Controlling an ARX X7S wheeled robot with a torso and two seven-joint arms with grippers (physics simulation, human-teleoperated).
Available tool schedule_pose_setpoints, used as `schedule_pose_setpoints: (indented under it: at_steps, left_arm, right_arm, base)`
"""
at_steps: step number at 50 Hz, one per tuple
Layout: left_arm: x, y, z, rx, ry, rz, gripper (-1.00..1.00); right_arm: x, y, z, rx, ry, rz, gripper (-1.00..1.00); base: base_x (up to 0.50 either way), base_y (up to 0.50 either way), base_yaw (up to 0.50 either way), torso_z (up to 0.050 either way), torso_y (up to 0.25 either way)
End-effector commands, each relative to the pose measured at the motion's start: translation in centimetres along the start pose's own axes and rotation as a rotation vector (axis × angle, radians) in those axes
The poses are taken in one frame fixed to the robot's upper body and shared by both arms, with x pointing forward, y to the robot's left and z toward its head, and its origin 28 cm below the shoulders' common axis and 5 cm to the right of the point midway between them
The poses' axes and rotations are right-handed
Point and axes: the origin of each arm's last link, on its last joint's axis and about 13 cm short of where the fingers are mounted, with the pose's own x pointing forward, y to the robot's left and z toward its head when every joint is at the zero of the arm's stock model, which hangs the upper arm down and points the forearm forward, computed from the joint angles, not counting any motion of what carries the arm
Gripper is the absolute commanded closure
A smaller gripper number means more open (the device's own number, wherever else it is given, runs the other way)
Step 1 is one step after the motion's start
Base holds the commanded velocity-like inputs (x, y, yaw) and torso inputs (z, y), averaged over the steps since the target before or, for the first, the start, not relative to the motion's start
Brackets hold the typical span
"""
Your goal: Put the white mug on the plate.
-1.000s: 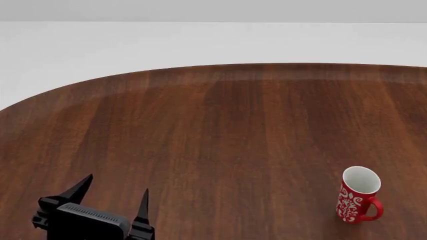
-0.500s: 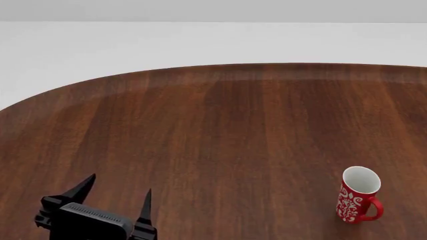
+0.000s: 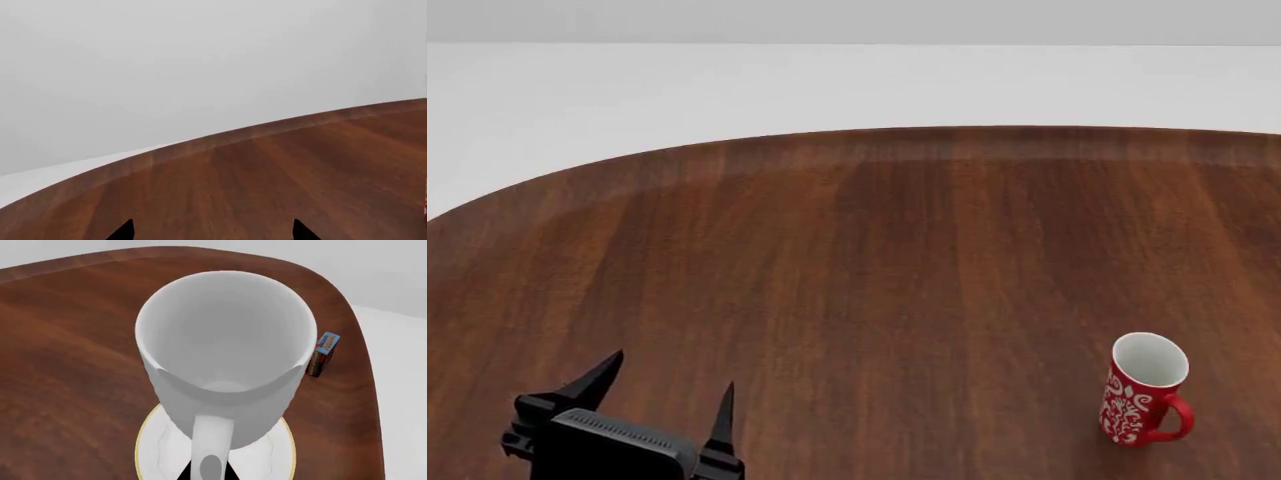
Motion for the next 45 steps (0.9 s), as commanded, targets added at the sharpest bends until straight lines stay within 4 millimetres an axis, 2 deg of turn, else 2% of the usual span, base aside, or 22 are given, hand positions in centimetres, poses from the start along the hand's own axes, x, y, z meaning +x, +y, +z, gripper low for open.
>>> schedule_pose_setpoints:
  at_steps: [1, 32, 45]
  left_arm:
    - [0.0, 0.0, 0.0, 0.002, 0.003, -0.003, -1.00]
    - [-0.2, -0.2, 0.0, -0.003, 0.004, 0.008, -1.00]
    - [-0.3, -0.2, -0.1, -0.003, 0.008, 0.008, -1.00]
  right_arm:
    - [0.2, -0.5, -0.7, 0.011, 0.038, -0.023, 1.00]
    - [1.1, 0.6, -1.5, 0.022, 0.123, 0.031, 1.00]
    - [1.6, 0.3, -1.2, 0.024, 0.109, 0.017, 1.00]
  base:
    - [0.00, 0.00, 0.00, 0.000, 0.000]
    - [0.00, 0.00, 0.00, 0.000, 0.000]
    - [0.00, 0.00, 0.00, 0.000, 0.000]
